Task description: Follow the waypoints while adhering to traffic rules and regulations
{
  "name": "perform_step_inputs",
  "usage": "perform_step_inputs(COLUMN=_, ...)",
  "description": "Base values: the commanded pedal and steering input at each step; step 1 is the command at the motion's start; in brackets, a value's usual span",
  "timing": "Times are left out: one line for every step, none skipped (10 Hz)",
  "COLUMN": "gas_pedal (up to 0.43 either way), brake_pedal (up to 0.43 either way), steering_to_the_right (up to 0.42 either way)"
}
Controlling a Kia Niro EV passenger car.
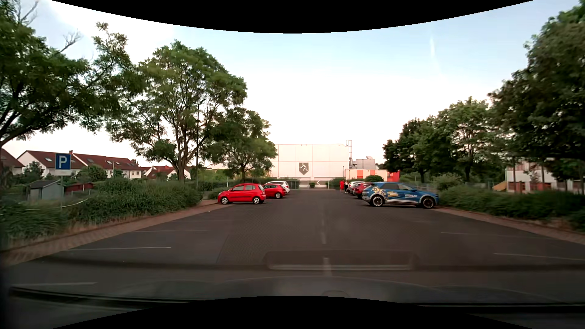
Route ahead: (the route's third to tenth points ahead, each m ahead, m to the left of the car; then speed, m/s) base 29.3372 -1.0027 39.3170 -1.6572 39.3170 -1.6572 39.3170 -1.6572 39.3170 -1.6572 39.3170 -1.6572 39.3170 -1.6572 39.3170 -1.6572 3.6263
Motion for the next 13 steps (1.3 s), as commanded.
perform_step_inputs(gas_pedal=0.02, brake_pedal=0.0, steering_to_the_right=0.003)
perform_step_inputs(gas_pedal=0.008, brake_pedal=0.0, steering_to_the_right=0.002)
perform_step_inputs(gas_pedal=0.0, brake_pedal=0.0, steering_to_the_right=0.002)
perform_step_inputs(gas_pedal=0.0, brake_pedal=0.0, steering_to_the_right=0.003)
perform_step_inputs(gas_pedal=0.0, brake_pedal=0.0, steering_to_the_right=0.003)
perform_step_inputs(gas_pedal=0.0, brake_pedal=0.0, steering_to_the_right=0.003)
perform_step_inputs(gas_pedal=0.0, brake_pedal=0.0, steering_to_the_right=0.002)
perform_step_inputs(gas_pedal=0.0, brake_pedal=0.0, steering_to_the_right=0.003)
perform_step_inputs(gas_pedal=0.0, brake_pedal=0.0, steering_to_the_right=0.003)
perform_step_inputs(gas_pedal=0.0, brake_pedal=0.0, steering_to_the_right=0.002)
perform_step_inputs(gas_pedal=0.0, brake_pedal=0.0, steering_to_the_right=0.003)
perform_step_inputs(gas_pedal=0.0, brake_pedal=0.0, steering_to_the_right=0.003)
perform_step_inputs(gas_pedal=0.0, brake_pedal=0.0, steering_to_the_right=0.003)
